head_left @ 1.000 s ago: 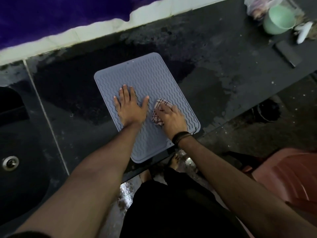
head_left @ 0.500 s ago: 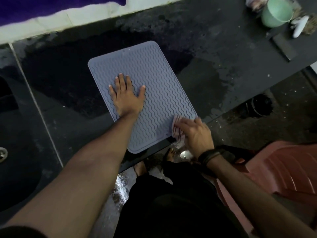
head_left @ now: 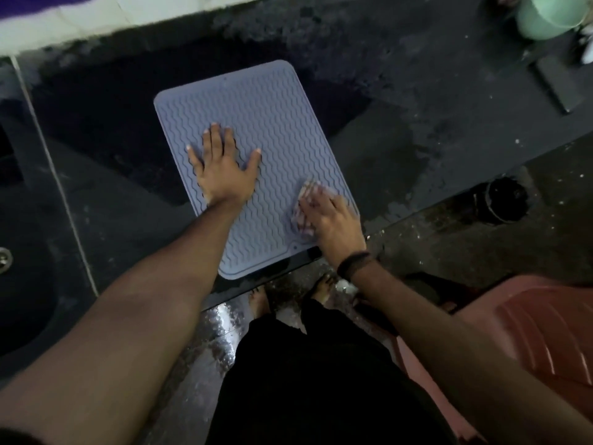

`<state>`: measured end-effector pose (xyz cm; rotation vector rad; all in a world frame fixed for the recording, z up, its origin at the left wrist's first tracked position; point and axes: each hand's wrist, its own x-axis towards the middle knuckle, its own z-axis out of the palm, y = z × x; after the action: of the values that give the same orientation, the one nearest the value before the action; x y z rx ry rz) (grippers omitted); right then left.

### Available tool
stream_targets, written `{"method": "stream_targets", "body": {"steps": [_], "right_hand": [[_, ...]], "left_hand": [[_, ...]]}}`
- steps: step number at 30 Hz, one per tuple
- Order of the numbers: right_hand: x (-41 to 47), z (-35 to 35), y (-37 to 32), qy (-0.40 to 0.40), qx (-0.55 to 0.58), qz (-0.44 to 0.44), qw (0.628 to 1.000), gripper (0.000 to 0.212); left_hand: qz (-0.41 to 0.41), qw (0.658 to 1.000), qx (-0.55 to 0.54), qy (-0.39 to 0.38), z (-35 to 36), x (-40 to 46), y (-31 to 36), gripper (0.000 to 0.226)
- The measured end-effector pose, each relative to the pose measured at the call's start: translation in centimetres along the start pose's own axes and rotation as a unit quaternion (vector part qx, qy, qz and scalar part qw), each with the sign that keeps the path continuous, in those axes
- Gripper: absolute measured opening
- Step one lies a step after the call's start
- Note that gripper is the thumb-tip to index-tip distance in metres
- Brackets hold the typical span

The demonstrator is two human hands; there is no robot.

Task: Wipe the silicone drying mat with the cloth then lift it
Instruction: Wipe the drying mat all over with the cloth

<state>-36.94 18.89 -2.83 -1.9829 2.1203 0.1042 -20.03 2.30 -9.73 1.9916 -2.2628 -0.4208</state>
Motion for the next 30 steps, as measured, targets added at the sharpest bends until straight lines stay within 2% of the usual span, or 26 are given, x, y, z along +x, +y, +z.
{"method": "stream_targets", "body": {"steps": [5,8,10,11,14,17,21,26,28,30], "right_hand": [[-4.0,-1.2,2.4,-0.045,-0.025,-0.070,0.996,0.054],[-1.1,-3.0,2.6,0.037,0.030,-0.040,0.998,0.050],[2.8,-4.0,2.1,0.104,0.071,-0.036,0.991,0.057],[5.1,-4.5,1.7,0.110,0.075,-0.040,0.990,0.061],[11.0,-4.9,0.3,0.046,0.029,-0.058,0.997,0.058],[12.3,-3.1,0.4,-0.033,0.008,-0.091,0.995,0.057],[8.5,-1.1,2.5,-0.031,0.044,-0.130,0.990,0.059],[2.3,-1.5,3.9,-0.074,0.011,-0.149,0.986,0.058],[2.2,-2.8,4.6,-0.087,0.012,-0.169,0.982,0.055],[3.8,-4.7,4.8,-0.059,0.042,-0.157,0.985,0.048]], "left_hand": [[-0.011,1.000,0.001,-0.008,0.0,0.0,0.1,0.083],[-0.042,0.999,-0.005,-0.008,0.2,0.2,1.2,0.083],[-0.049,0.999,-0.002,-0.003,0.1,0.2,1.5,0.082],[-0.048,0.999,0.002,-0.002,0.1,0.1,1.6,0.083],[-0.054,0.998,0.010,-0.004,0.0,0.0,1.7,0.090],[-0.062,0.998,0.013,-0.001,0.6,-0.1,1.7,0.089],[-0.070,0.997,0.014,0.007,0.9,0.1,1.4,0.087],[-0.072,0.997,0.011,-0.001,0.8,0.2,1.6,0.085],[-0.071,0.997,0.009,-0.004,0.7,0.2,1.6,0.085],[-0.066,0.998,0.005,-0.004,0.7,0.3,1.6,0.084]]}}
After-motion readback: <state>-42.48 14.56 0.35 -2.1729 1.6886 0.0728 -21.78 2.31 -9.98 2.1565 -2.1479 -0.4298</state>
